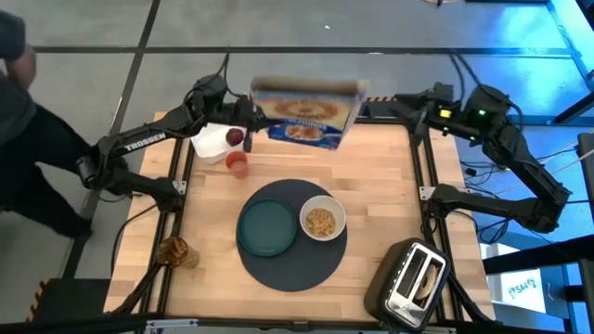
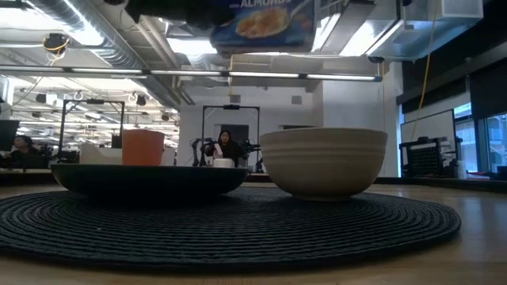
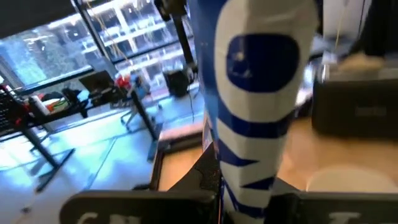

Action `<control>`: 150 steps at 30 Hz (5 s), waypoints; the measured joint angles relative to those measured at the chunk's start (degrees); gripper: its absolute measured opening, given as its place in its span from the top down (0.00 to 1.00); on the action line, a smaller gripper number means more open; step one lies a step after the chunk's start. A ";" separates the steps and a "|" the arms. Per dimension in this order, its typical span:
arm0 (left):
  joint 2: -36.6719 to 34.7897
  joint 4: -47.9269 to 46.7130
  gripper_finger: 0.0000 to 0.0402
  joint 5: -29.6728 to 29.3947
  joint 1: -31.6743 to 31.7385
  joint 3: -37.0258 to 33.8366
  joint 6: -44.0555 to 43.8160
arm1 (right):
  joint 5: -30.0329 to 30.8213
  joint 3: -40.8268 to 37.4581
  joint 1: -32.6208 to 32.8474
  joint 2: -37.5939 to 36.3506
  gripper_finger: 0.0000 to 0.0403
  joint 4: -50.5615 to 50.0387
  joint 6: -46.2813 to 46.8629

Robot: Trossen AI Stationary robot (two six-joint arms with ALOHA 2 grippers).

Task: Arrange a breakfast setting
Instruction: Pour the cereal from the cereal box into the gray bowl, then put the toasted bagel on the blue plate

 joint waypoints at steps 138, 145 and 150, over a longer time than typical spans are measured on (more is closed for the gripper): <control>0.28 -39.73 0.45 -34.78 12.33 0.04 -32.03 | 53.64 -17.11 24.00 -9.25 0.50 11.60 -1.85; 5.27 -47.87 0.53 -34.56 15.62 0.02 -30.49 | 52.23 -13.95 24.02 -4.49 0.50 11.16 -2.73; 6.96 -48.92 0.62 -34.42 17.07 0.02 -29.31 | 51.74 -13.38 24.02 -3.91 0.50 11.14 -2.68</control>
